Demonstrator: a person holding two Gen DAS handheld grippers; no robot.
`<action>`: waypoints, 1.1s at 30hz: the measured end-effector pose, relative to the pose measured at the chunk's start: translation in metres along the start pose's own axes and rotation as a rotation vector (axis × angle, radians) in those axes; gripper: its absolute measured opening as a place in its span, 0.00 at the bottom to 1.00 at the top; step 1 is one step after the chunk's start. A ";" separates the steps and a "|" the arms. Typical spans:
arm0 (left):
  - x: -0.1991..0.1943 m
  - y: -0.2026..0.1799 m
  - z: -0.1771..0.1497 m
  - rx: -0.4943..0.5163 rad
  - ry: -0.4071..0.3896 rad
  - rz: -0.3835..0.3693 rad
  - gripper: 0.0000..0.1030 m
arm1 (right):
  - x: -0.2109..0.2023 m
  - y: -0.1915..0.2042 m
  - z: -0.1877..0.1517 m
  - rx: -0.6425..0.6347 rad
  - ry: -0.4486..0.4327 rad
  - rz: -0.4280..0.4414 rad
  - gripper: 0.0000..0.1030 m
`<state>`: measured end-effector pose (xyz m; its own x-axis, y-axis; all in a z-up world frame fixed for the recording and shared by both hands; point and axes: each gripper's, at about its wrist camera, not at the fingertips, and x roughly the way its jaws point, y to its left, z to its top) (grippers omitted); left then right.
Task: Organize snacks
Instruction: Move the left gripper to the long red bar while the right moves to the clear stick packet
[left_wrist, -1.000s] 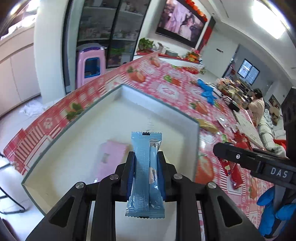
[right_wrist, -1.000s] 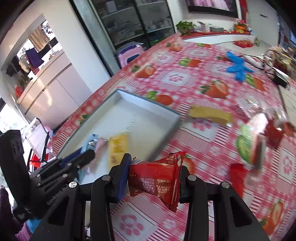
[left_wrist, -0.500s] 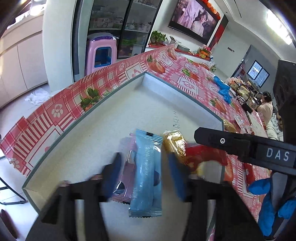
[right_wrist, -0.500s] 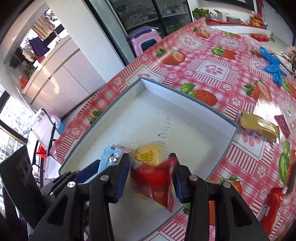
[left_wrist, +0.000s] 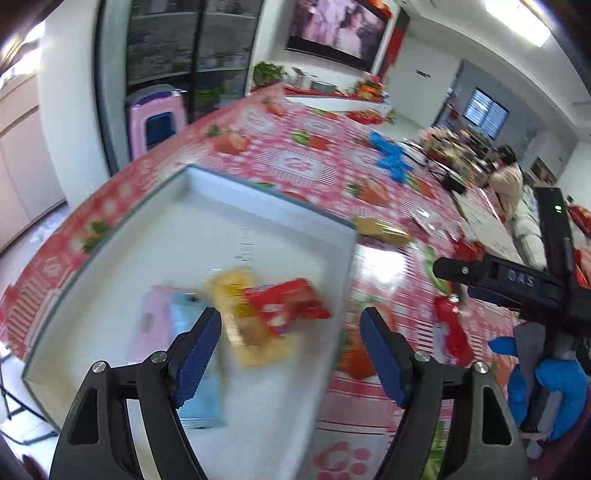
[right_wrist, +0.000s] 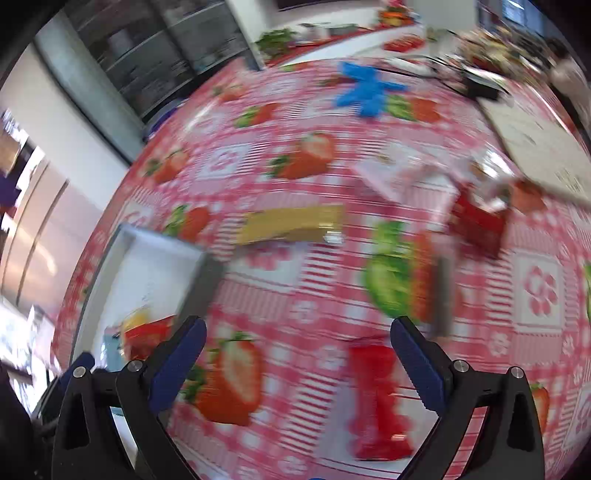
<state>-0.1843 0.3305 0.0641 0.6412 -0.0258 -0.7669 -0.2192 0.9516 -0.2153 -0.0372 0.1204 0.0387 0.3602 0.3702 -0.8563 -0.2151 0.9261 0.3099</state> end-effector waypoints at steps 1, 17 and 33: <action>0.004 -0.015 0.000 0.026 0.015 -0.022 0.80 | -0.002 -0.011 0.001 0.022 -0.001 -0.015 0.98; 0.047 -0.107 -0.015 0.101 0.185 -0.123 0.80 | 0.024 -0.047 0.018 -0.117 -0.010 -0.248 0.78; 0.103 -0.176 -0.024 0.196 0.176 0.023 0.80 | -0.036 -0.112 -0.050 -0.165 -0.062 -0.214 0.36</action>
<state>-0.0968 0.1530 0.0086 0.4959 -0.0400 -0.8674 -0.0749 0.9932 -0.0886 -0.0721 -0.0001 0.0142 0.4669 0.1755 -0.8667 -0.2714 0.9613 0.0485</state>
